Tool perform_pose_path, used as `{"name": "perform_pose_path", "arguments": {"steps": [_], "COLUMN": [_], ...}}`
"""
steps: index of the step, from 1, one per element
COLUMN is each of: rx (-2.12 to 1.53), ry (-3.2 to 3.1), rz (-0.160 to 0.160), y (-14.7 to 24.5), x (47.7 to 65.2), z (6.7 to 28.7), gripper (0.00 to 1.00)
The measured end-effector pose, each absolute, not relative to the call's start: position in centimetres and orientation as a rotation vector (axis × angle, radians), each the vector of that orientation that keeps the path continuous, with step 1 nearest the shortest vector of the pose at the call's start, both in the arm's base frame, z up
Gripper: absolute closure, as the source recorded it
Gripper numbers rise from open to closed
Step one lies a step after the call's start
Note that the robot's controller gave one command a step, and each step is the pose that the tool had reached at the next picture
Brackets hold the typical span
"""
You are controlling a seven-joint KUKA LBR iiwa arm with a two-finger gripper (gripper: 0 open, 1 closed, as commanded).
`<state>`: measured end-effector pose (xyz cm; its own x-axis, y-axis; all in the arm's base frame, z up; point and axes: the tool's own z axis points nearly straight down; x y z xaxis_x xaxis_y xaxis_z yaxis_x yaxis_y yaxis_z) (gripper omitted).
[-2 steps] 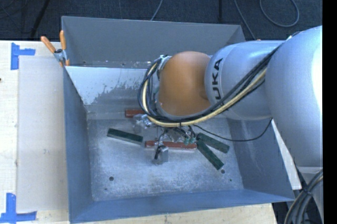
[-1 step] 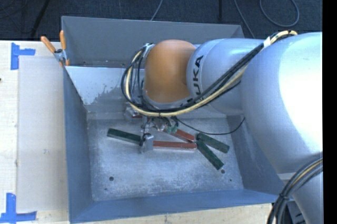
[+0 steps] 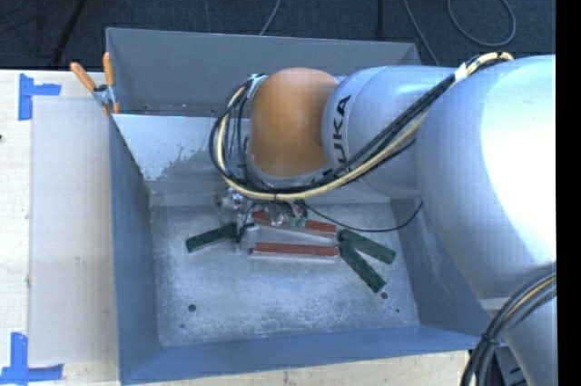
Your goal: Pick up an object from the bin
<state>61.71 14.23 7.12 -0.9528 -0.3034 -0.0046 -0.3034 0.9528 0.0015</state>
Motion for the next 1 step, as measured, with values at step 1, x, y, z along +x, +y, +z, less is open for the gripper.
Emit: {"name": "perform_pose_path", "arguments": {"steps": [1], "rx": [-0.340], "ry": [3.116], "rz": [0.002], "y": [13.82], "x": [56.87], "z": [20.18], "gripper": [1.00]}}
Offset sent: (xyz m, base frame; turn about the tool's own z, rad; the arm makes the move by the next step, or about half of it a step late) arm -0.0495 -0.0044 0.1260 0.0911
